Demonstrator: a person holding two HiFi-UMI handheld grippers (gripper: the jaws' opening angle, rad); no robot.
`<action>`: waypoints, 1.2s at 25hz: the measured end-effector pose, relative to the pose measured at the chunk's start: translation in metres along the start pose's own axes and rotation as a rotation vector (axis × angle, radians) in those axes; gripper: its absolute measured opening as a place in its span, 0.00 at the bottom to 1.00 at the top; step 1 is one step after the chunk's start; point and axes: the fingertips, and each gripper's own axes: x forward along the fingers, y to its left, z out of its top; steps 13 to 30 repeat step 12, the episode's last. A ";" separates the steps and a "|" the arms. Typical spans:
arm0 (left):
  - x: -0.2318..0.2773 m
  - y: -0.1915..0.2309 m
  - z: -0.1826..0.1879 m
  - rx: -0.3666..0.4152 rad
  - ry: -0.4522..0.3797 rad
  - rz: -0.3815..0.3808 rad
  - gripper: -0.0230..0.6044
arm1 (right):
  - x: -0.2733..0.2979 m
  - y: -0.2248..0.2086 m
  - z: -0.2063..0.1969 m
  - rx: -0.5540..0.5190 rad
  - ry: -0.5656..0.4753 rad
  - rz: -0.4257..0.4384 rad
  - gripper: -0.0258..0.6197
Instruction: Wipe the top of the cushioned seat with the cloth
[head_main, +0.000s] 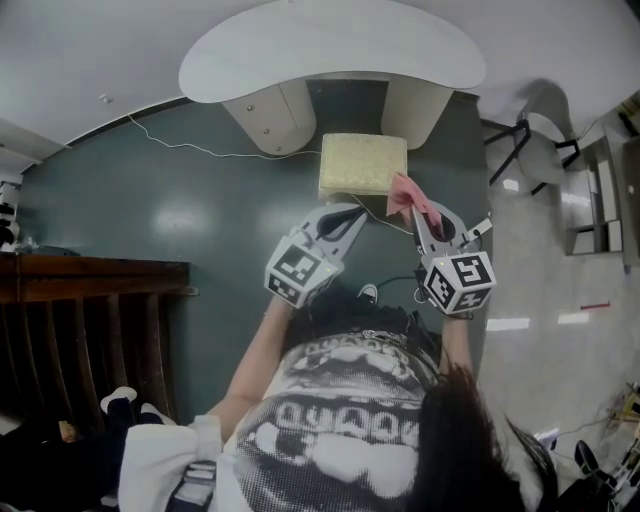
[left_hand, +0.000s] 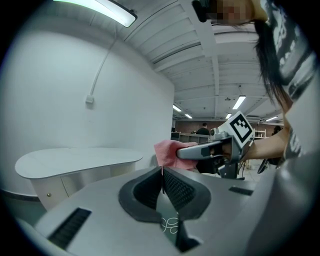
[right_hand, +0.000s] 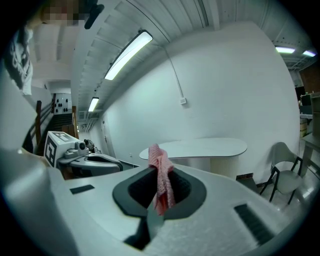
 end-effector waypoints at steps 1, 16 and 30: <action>0.001 -0.002 0.000 0.000 0.004 -0.001 0.05 | -0.001 -0.001 -0.001 -0.003 0.000 0.001 0.06; 0.004 -0.005 -0.003 0.002 0.023 0.005 0.05 | -0.001 -0.002 -0.003 -0.029 -0.001 0.012 0.06; 0.004 -0.005 -0.003 0.002 0.023 0.005 0.05 | -0.001 -0.002 -0.003 -0.029 -0.001 0.012 0.06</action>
